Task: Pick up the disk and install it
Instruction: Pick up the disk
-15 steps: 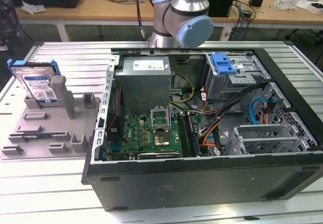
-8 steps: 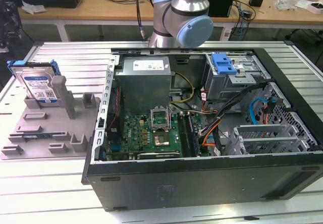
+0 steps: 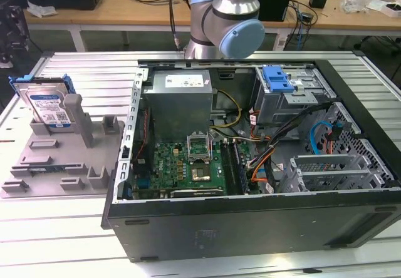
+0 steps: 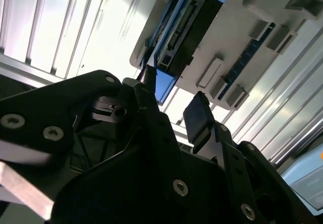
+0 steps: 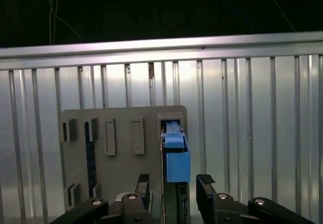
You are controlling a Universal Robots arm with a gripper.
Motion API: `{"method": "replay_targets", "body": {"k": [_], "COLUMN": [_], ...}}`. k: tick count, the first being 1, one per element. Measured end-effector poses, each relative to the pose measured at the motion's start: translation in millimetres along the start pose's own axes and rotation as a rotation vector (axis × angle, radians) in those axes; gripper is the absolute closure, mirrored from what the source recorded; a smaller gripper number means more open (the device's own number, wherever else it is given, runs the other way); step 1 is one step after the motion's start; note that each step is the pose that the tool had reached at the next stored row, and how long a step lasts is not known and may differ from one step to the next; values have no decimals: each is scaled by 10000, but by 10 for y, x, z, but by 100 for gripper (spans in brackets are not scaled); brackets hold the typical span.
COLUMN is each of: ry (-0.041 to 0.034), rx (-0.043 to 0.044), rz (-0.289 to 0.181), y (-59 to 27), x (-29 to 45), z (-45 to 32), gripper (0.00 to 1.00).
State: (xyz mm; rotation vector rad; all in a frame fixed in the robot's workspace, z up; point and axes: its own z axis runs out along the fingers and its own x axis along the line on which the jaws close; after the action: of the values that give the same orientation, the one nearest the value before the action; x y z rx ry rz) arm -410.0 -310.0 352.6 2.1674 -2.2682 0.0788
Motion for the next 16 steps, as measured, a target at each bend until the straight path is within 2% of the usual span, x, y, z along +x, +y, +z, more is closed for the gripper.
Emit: {"method": "replay_targets", "body": {"k": [16], "ry": [4], "rx": [-49], "rz": [75], "y": [-3], "x": [-46], "z": [163], "gripper": [51]}}
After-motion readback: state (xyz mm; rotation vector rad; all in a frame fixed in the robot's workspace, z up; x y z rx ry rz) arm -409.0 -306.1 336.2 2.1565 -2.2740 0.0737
